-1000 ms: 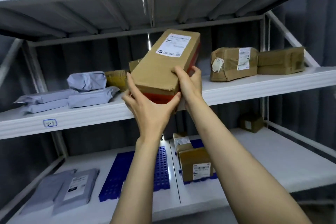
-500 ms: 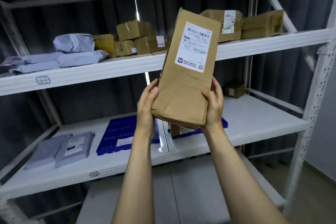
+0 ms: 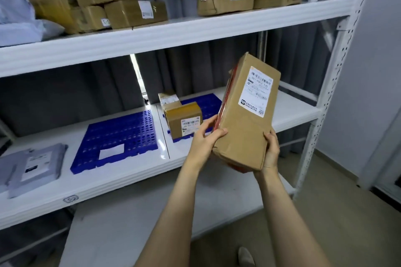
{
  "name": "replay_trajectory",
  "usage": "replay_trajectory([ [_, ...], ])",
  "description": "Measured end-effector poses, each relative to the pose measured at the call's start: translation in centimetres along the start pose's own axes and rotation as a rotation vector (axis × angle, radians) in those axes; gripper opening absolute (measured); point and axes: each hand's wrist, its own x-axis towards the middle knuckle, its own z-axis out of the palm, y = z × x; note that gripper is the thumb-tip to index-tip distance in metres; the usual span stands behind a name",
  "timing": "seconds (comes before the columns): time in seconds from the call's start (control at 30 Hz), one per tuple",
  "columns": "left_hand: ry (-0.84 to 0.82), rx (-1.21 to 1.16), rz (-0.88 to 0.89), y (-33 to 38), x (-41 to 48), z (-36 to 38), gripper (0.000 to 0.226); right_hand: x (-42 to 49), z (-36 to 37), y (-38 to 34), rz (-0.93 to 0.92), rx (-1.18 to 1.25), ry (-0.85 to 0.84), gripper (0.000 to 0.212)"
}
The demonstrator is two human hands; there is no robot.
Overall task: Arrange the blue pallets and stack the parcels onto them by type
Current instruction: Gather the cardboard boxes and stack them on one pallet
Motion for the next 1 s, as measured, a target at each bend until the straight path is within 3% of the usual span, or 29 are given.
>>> replay_trajectory([
  [0.23, -0.008, -0.030, -0.148, -2.1, 3.7, 1.1, 0.064, 5.5, 1.1, -0.3, 0.047, -0.160, 0.040, 0.043],
  [0.33, 0.070, -0.102, -0.176, -2.7, 6.1, 1.8, 0.060, 8.8, 1.9, 0.0, 0.119, -0.191, 0.032, 0.049],
  [0.4, 0.142, -0.154, -0.180, -3.1, 8.2, 2.5, 0.055, 11.1, 2.2, 0.3, 0.203, -0.225, -0.042, 0.058],
  [0.53, 0.324, -0.243, -0.205, -4.0, 14.1, 4.3, 0.050, 15.8, 2.4, 0.6, 0.312, -0.288, -0.239, 0.053],
  [0.77, 0.572, -0.189, -0.240, -5.5, 23.0, 5.2, 0.051, 25.1, 5.9, 2.4, 0.326, -0.417, -0.304, 0.046],
  [1.0, 0.710, -0.161, -0.292, -8.4, 26.7, 4.3, 0.056, 29.7, 7.4, 6.1, 0.451, -0.498, -0.415, 0.055],
])
